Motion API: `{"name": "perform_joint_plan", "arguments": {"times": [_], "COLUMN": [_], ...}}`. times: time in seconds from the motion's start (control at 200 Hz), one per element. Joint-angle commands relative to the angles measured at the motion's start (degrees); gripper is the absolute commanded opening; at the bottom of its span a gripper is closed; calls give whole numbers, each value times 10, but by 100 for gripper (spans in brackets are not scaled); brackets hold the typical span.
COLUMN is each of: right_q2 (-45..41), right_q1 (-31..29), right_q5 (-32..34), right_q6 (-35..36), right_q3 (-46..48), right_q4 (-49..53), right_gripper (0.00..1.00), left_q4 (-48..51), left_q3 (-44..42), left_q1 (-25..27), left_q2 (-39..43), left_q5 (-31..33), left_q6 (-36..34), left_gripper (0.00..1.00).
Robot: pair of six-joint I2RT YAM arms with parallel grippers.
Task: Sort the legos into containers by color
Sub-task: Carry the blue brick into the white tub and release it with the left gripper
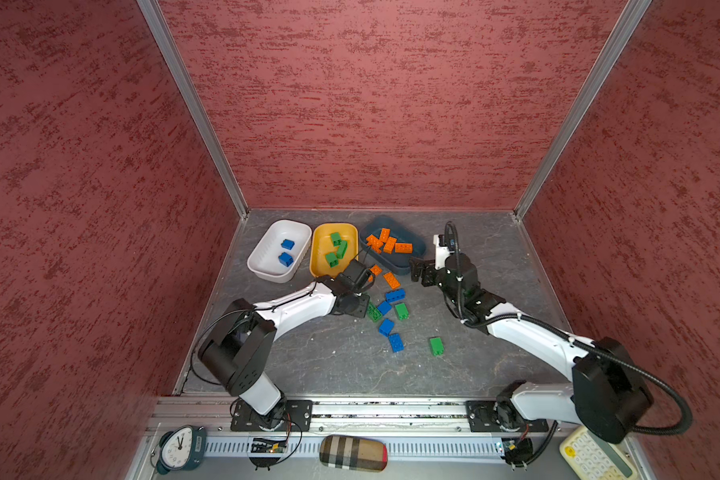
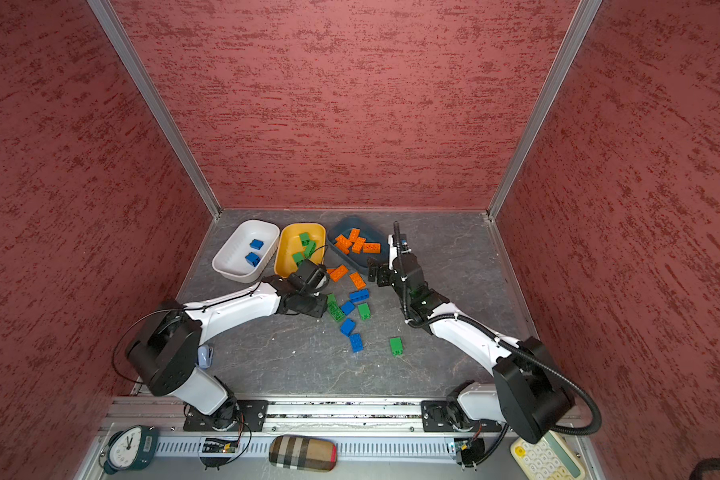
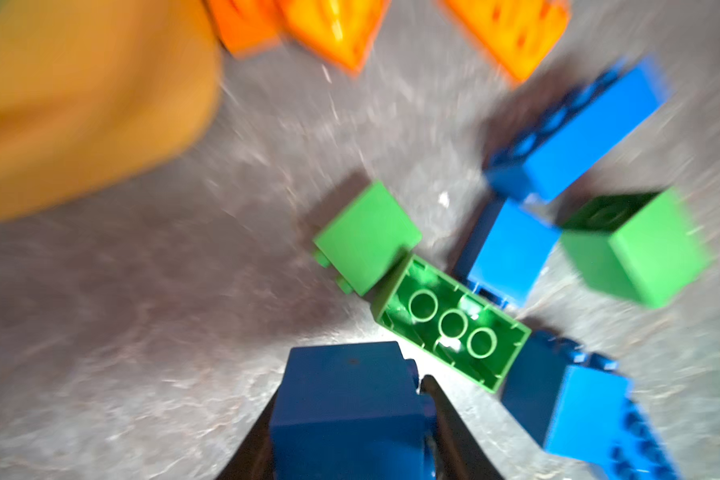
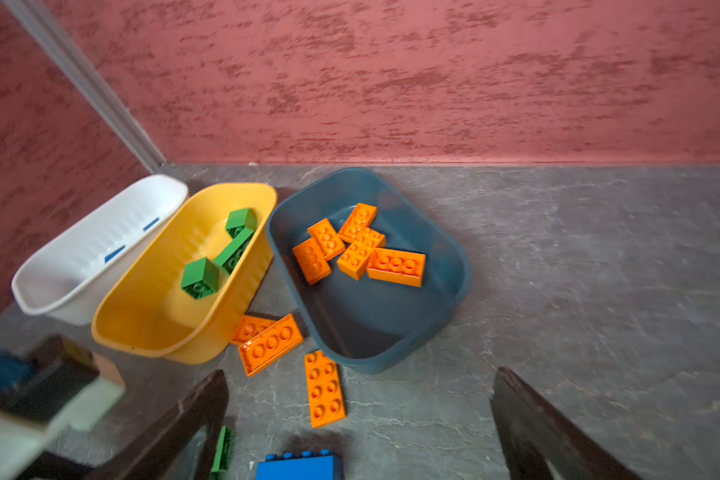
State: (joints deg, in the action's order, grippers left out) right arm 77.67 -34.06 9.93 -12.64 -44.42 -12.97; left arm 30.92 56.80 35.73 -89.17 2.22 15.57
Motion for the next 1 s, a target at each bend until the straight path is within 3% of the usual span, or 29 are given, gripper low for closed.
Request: {"name": "perform_joint_plan", "arguments": {"times": [0.0, 0.16, 0.371, 0.496, 0.711, 0.992], "right_q2": [33, 82, 114, 123, 118, 102], "right_q1": [-32, -50, -54, -54, -55, -56], "right_q5": [-28, -57, 15, 36, 47, 84], "right_q6": [60, 57, 0, -5, -9, -30], "right_q3": [-31, -59, -50, -62, -55, -41], "right_q4": [11, -8, -102, -99, -102, -95], "right_gripper": [99, 99, 99, 99, 99, 99], "left_q4": [-22, -20, -16, -87, -95, -33], "left_q3": [-7, 0, 39, 22, 96, 252], "left_q1": [-51, -140, -239, -310, -398, -414], "left_q2": [44, 90, 103, 97, -17, -180], "left_q5": [-19, -32, 116, 124, 99, 163], "left_q6": [26, 37, 94, 116, 97, 36], "left_gripper": [31, 32, 32, 32, 33, 35]}}
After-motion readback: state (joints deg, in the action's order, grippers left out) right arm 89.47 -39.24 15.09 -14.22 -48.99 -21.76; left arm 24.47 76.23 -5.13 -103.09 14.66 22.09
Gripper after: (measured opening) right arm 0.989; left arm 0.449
